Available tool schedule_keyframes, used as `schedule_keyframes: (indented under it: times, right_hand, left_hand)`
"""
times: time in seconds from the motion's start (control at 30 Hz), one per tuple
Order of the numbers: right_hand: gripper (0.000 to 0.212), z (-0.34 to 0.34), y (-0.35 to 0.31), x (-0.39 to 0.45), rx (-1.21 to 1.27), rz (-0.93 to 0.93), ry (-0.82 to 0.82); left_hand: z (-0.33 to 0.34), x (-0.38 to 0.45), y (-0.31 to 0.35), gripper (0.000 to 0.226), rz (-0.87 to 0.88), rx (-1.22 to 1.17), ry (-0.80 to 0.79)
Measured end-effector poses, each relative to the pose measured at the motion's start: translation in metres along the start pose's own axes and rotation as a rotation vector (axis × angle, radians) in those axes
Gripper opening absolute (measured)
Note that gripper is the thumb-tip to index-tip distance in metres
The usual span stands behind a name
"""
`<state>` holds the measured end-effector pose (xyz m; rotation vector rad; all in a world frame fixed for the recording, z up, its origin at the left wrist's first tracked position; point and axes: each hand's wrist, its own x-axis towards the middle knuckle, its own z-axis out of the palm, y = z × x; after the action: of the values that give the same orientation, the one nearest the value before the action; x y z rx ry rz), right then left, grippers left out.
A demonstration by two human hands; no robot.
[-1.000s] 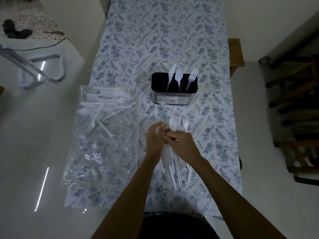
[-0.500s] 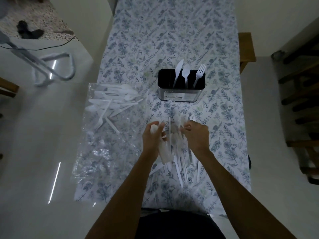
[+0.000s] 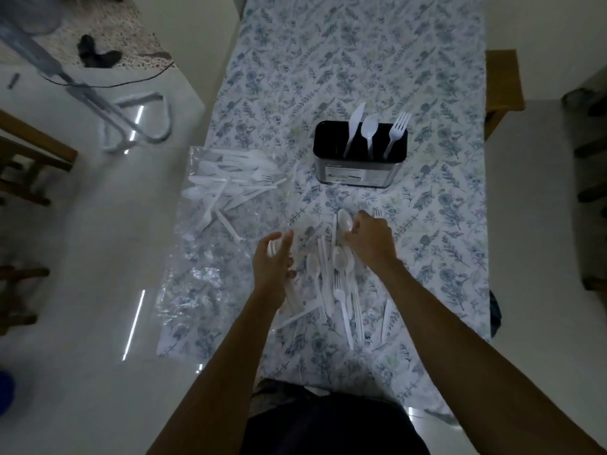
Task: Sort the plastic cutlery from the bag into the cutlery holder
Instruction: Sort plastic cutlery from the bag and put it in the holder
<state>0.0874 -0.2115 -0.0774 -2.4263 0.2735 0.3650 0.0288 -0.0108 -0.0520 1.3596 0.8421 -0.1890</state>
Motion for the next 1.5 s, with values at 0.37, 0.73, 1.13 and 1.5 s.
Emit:
schedule_keyframes:
  times: [0.37,0.73,1.13,1.5]
  right_hand:
    - [0.016,-0.010,-0.045,-0.071,0.262,-0.315,-0.238]
    - [0.019,0.021,-0.003,-0.072,-0.079,-0.053,-0.023]
    - [0.019,0.026,-0.024,-0.081,-0.122,-0.062,0.255]
    - [0.012,0.055,-0.079,-0.112,0.169,-0.147,0.350]
  left_hand:
    - [0.023,-0.013,0.000,0.033,0.083,0.006,-0.283]
    - [-0.012,-0.016,-0.025,0.017,-0.200,-0.182,-0.109]
    - [-0.021,0.008,-0.010,0.012,-0.192,-0.167,-0.286]
    - [0.000,0.025,-0.001,0.086,-0.198,-0.071,-0.346]
